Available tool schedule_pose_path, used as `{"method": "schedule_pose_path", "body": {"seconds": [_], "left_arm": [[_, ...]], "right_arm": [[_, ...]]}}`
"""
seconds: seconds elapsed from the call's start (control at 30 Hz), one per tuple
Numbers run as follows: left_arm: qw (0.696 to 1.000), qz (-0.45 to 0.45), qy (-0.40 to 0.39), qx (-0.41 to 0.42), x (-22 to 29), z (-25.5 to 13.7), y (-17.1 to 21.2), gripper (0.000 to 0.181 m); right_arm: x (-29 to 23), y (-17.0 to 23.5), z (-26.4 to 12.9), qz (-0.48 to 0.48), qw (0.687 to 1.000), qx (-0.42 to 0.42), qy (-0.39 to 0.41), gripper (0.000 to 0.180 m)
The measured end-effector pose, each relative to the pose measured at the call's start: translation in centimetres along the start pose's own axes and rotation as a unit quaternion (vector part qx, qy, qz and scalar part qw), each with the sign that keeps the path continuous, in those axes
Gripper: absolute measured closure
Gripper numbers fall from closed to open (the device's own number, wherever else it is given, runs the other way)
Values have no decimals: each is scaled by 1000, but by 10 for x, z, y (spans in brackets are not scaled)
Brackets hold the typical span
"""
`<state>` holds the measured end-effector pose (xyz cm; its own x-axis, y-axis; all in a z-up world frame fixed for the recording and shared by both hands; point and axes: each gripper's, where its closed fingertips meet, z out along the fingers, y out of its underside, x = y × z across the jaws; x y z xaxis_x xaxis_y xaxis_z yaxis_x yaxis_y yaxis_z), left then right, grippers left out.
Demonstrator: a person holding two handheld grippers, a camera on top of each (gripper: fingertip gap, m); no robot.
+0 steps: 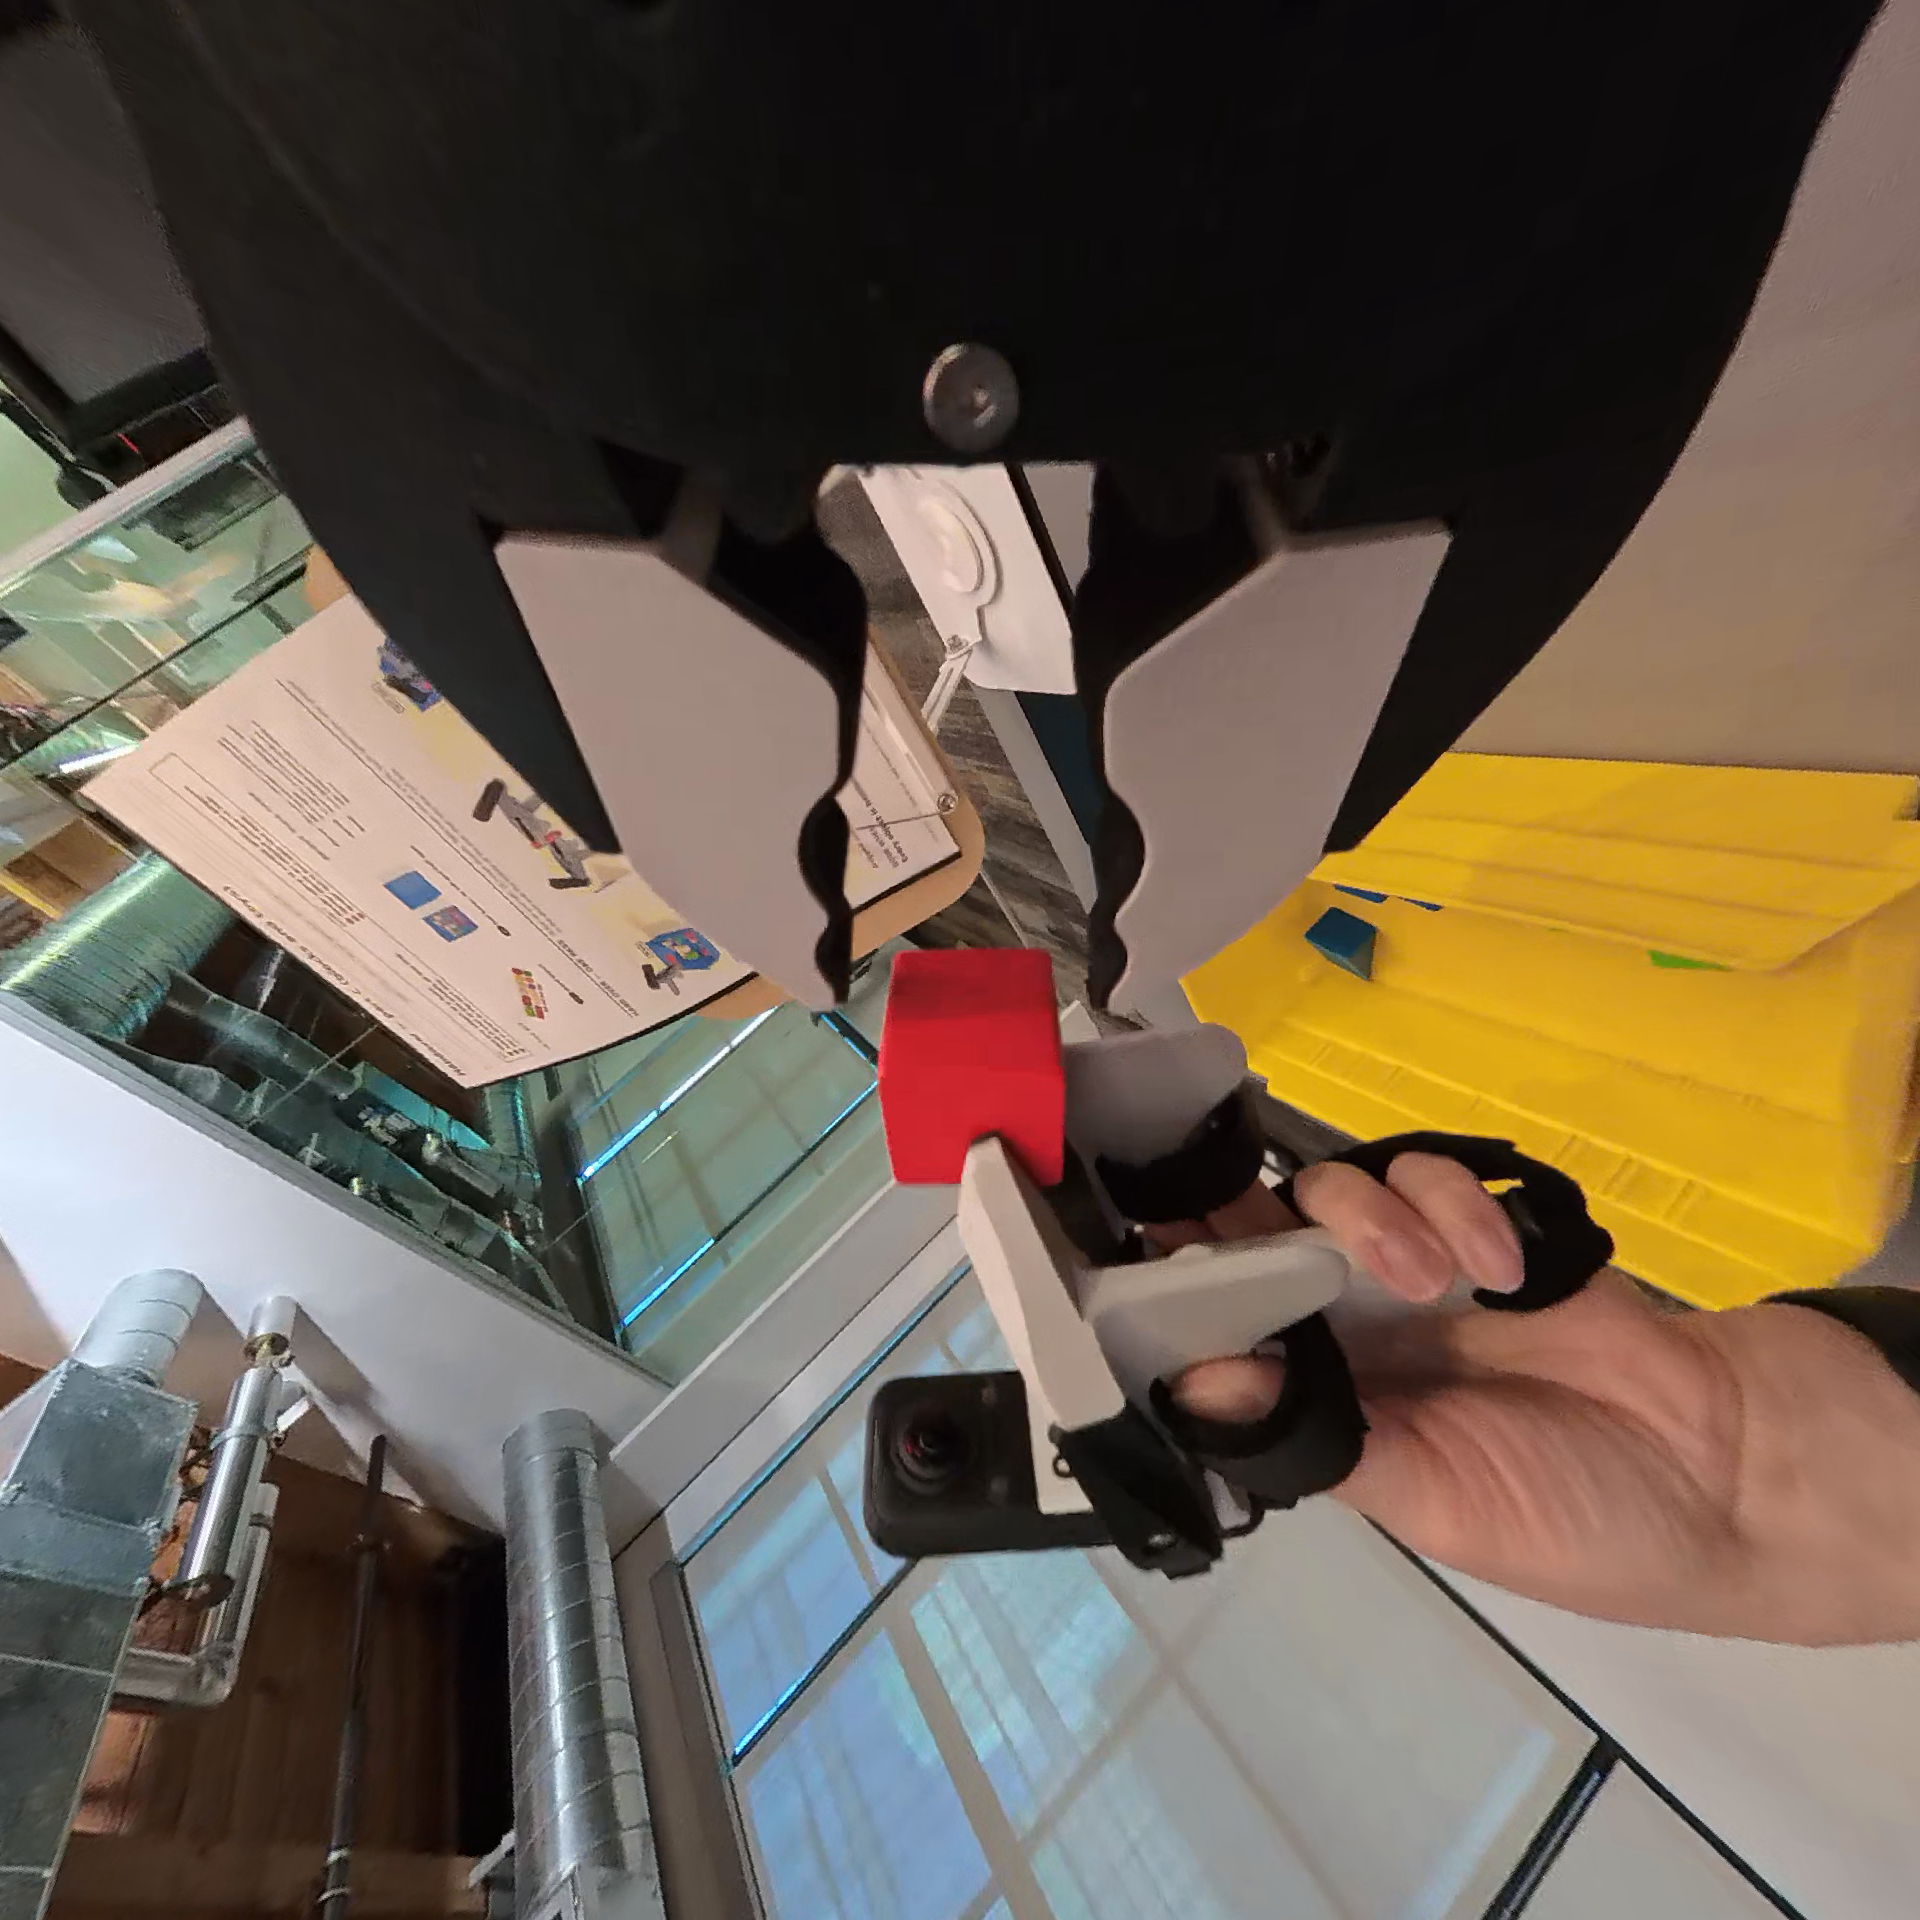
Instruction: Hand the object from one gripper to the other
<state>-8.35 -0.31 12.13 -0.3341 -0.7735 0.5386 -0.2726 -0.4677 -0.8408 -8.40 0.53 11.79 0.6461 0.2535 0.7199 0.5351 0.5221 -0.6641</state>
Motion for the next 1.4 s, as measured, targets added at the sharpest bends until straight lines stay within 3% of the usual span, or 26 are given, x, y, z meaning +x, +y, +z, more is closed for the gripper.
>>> {"method": "schedule_pose_path", "body": {"seconds": [0.27, 0.37, 0.43, 0.5, 0.57, 0.7, 0.77, 0.83, 1.2, 1.4], "left_arm": [[999, 35, 6, -16, 4, 5, 3, 146], [994, 93, -58, 8, -2, -13, -11, 135], [984, 138, -110, 16, -6, -28, -18, 131], [976, 167, -133, 33, -4, -38, -24, 130], [971, 185, -137, 60, -1, -45, -28, 131], [960, 206, -182, 50, -12, -50, -27, 132], [957, 212, -197, 33, -16, -48, -23, 133], [958, 211, -193, 23, -15, -45, -19, 135], [958, 205, -199, -1, -19, -42, -13, 137], [958, 204, -200, -2, -18, -41, -12, 138]], "right_arm": [[0, -3, -5, -24, 999, -15, -23, 147], [34, 15, -26, -28, 994, -107, -24, 147], [65, 55, -56, 60, 972, -227, -21, 147], [83, 118, -100, 143, 913, -381, -7, 147], [80, 177, -146, 231, 834, -502, -7, 146], [49, 258, -187, 398, 689, -605, 4, 147], [29, 281, -194, 435, 637, -637, 1, 146], [17, 296, -195, 456, 605, -652, 3, 146], [-8, 328, -208, 440, 536, -721, 7, 146], [-6, 330, -205, 451, 538, -712, 17, 146]]}}
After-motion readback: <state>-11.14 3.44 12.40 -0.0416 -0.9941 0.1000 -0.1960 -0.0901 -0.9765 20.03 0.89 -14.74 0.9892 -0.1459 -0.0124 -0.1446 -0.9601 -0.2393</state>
